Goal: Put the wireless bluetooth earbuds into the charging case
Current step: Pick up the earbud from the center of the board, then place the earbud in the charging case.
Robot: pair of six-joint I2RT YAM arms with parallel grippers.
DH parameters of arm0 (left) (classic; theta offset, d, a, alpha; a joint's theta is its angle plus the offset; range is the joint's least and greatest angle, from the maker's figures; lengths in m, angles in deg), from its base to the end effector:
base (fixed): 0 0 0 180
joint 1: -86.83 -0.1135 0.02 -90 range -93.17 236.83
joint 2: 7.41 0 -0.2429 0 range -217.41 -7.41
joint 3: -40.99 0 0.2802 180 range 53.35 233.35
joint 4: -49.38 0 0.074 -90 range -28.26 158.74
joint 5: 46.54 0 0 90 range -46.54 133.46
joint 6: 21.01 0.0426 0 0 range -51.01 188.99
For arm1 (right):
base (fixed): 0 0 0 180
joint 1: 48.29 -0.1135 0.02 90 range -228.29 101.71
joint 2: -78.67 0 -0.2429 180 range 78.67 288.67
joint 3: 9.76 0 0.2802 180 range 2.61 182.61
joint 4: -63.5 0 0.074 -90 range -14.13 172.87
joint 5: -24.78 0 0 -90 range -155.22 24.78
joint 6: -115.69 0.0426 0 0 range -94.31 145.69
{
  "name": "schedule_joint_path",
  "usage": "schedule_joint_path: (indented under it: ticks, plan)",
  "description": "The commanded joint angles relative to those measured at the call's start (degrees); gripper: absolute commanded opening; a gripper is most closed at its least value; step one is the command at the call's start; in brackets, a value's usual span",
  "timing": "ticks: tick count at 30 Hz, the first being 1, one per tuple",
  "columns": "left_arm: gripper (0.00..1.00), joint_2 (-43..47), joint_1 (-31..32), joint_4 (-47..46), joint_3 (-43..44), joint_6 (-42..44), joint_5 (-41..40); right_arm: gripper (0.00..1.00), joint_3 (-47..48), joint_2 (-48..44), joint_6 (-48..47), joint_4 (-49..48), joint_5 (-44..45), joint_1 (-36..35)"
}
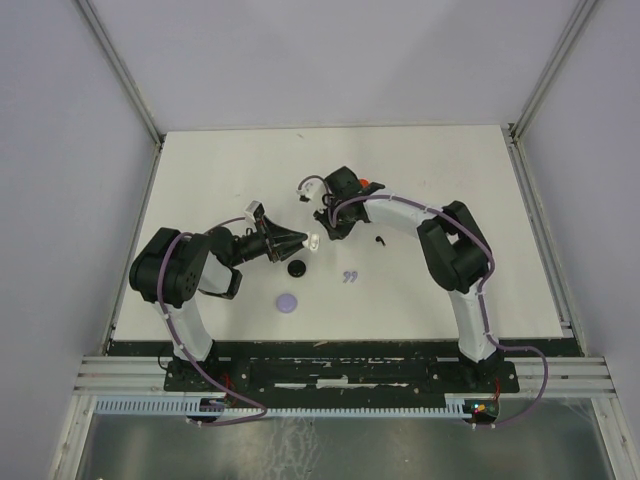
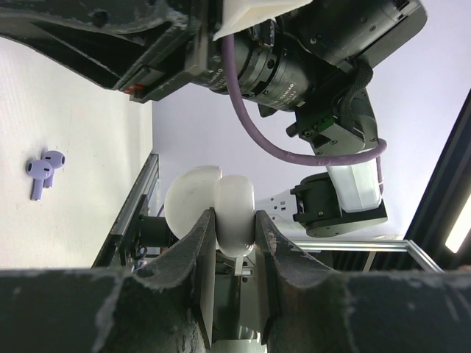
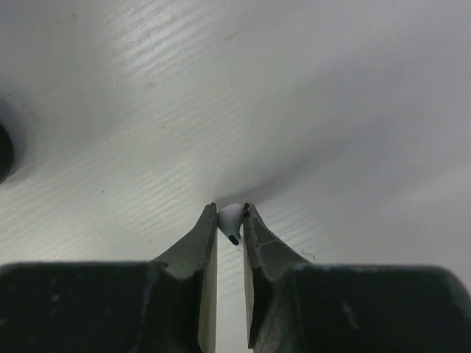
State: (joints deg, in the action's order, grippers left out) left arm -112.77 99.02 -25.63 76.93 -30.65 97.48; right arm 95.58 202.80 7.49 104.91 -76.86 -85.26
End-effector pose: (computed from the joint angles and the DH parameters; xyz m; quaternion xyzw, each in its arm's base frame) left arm 0.2678 -0.0931 0.0951 -0.1706 0.6650 -0.7176 0.1172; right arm 0.3776 0.2950 0.1239 -0.4683 0.8400 0.1384 0.2364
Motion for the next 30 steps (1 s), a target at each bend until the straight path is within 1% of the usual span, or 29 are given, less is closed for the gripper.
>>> schedule_joint_path:
  ticks: [1, 6, 9, 11, 15, 21, 25, 30]
  plan:
    - [0.03, 1.33, -0.23, -11.67, -0.24, 3.35, 0.3, 0.01, -5.14, -9.28, 8.54, -11.53, -1.67, 2.75]
    - [0.03, 0.28, -0.13, -11.63, 0.29, 3.57, 0.34, 0.01, -13.48, -18.28, 18.82, -23.7, -0.29, 6.46]
    - [0.03, -0.17, -0.02, -11.61, 0.55, 3.8, 0.3, 0.01, -20.52, -24.49, 25.38, -33.18, -0.11, 8.58]
    - [0.03, -0.59, 0.34, -11.64, 0.65, 3.96, 0.23, 0.01, -23.89, -27.62, 27.63, -38.03, 0.1, 9.15]
    - [0.03, -1.93, 2.15, -11.66, 1.78, 4.1, 0.12, 0.01, -29.4, -34.3, 29.59, -44.81, 0.82, 9.27]
    - [0.03, -3.65, 4.51, -11.65, 4.66, 4.27, 0.49, 0.01, -36.57, -43.15, 32.93, -49.57, 1.6, 9.21]
    - [0.03, -4.5, 5.57, -11.74, 6.44, 4.24, 1.15, 0.01, -40.0, -46.25, 35.07, -51.17, 0.0, 9.06]
    - [0.03, -5.24, 6.54, -11.73, 9.19, 3.01, 1.85, 0.01, -45.25, -49.28, 35.18, -54.92, 0.22, 8.86]
